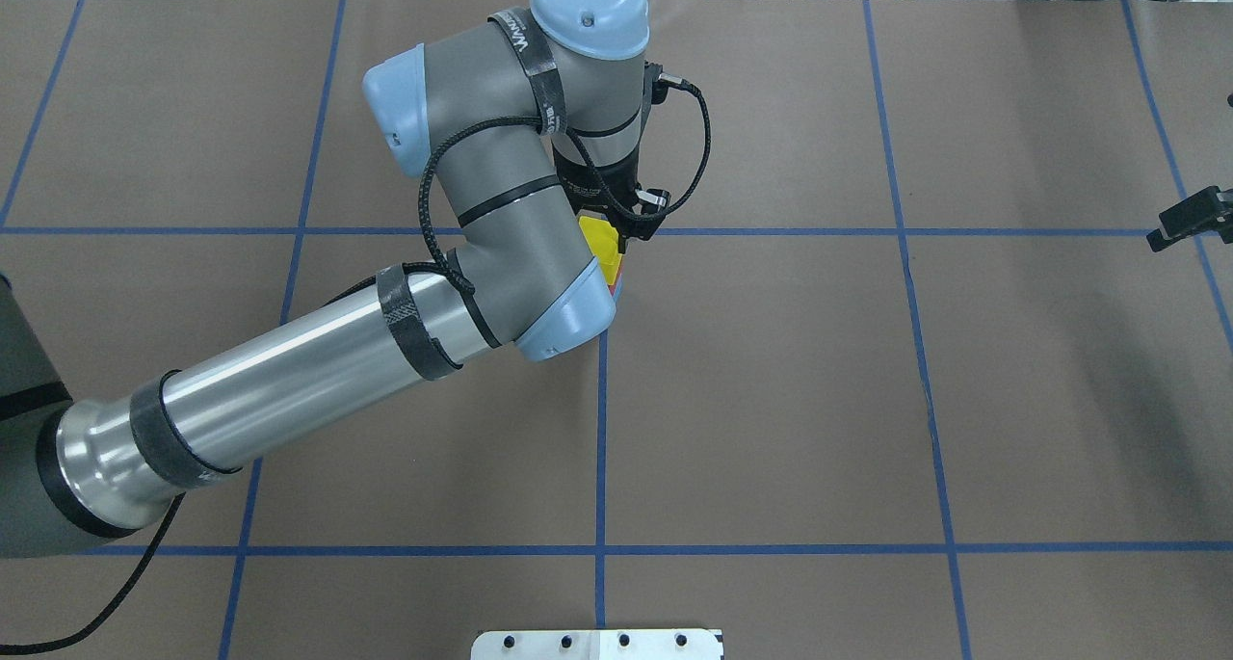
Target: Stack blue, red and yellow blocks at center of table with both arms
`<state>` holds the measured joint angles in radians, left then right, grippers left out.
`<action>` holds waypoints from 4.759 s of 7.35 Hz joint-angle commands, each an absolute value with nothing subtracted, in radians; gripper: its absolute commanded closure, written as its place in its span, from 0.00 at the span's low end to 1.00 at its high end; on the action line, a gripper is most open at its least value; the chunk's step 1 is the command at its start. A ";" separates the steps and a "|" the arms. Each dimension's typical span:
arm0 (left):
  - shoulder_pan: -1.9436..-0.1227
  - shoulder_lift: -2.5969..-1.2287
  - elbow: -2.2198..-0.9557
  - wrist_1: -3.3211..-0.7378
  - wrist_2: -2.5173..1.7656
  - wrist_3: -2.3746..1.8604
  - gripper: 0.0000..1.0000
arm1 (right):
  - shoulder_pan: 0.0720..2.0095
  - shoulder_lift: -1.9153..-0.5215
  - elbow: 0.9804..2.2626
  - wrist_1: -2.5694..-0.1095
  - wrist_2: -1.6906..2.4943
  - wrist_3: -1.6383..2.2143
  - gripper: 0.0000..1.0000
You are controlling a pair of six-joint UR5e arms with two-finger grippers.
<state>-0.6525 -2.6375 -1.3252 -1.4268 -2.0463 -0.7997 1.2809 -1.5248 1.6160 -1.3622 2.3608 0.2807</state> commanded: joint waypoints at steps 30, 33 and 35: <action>-1.454 -1.667 -1.628 -1.597 -2.296 -0.052 0.00 | 1.364 -1.483 1.598 -1.428 2.365 0.256 0.00; -1.453 -1.648 -1.623 -1.597 -2.406 -0.061 0.00 | 1.393 -1.471 1.600 -1.428 2.361 0.247 0.00; -1.451 -1.641 -1.629 -1.606 -2.414 -0.131 0.00 | 1.396 -1.465 1.597 -1.428 2.350 0.249 0.00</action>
